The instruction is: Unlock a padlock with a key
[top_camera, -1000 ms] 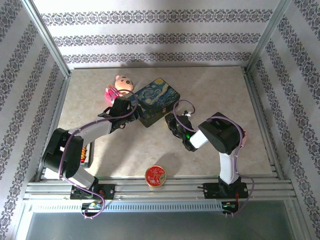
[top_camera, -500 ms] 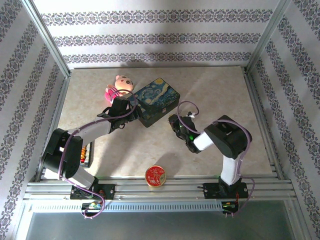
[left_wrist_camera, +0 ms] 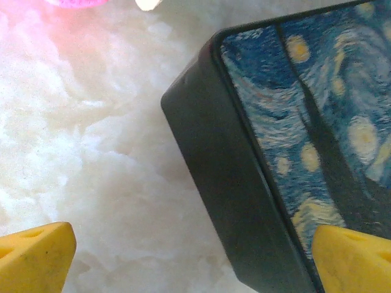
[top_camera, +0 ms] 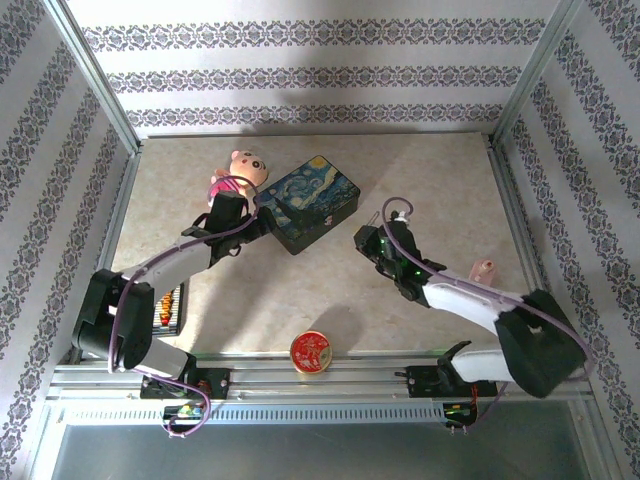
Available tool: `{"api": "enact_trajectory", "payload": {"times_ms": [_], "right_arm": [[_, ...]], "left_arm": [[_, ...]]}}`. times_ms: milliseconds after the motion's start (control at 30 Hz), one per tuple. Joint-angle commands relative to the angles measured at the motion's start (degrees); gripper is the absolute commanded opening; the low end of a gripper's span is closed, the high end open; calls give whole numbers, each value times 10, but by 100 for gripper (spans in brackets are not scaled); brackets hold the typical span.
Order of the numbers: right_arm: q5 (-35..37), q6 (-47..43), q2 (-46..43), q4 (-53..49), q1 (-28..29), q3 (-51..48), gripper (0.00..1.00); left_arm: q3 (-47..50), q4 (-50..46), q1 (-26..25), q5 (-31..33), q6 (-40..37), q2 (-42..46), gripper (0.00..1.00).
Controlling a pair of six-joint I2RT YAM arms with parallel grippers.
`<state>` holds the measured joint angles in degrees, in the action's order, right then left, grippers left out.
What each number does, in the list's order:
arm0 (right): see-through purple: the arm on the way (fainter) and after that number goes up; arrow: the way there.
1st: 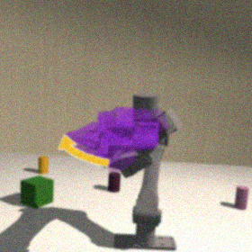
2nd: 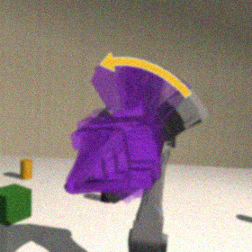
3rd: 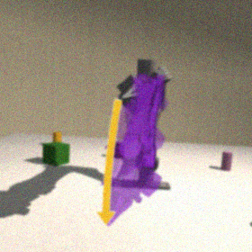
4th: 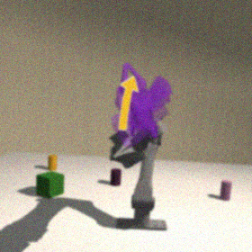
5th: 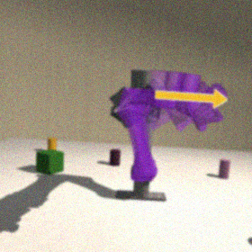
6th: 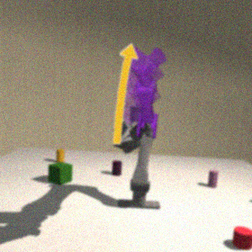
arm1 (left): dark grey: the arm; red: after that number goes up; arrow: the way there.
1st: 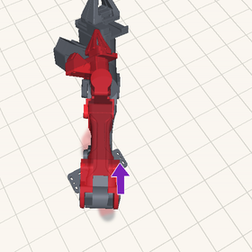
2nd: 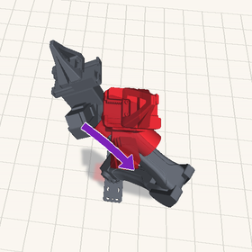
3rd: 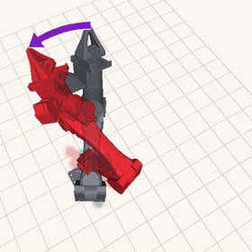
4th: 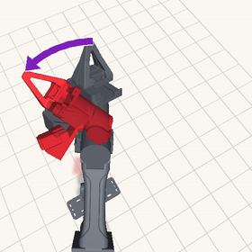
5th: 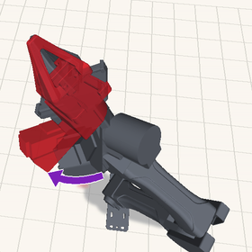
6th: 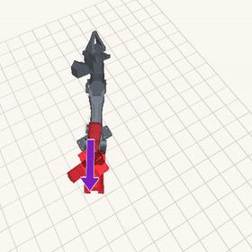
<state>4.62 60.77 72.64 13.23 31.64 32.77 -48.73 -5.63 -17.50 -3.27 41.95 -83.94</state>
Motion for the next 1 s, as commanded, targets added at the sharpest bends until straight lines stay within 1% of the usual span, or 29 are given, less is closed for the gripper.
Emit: {"api": "enact_trajectory", "payload": {"times_ms": [0, 100, 167, 300, 367, 567, 700, 867, 967], "right_arm": [[-25, -88, -61, -231, -25, 35, 0], [-39, -128, -101, -355, -62, 59, 0], [-60, -161, -112, -414, -96, 71, 0], [-117, -224, -93, -466, -157, 87, 0], [-125, -257, -67, -484, -173, 103, 0], [-117, -325, 21, -515, -177, 158, 0], [-109, -352, 76, -521, -179, 194, 0], [-120, -390, 161, -530, -179, 243, 0], [-122, -405, 203, -532, -176, 266, 3]], "left_arm": [[-12, -7, 6, -14, 14, 18, 99], [-14, -5, 5, -24, 21, 19, 99], [-13, 1, 5, -32, 24, 19, 99], [-14, 5, 6, -40, 32, 14, 99], [-15, 7, 6, -45, 34, 12, 99], [-6, 10, 6, -56, 39, 11, 99], [3, 9, 6, -52, 39, 18, 99], [12, 11, 7, -52, 40, 19, 99], [13, 12, 7, -54, 41, 16, 99]]}}
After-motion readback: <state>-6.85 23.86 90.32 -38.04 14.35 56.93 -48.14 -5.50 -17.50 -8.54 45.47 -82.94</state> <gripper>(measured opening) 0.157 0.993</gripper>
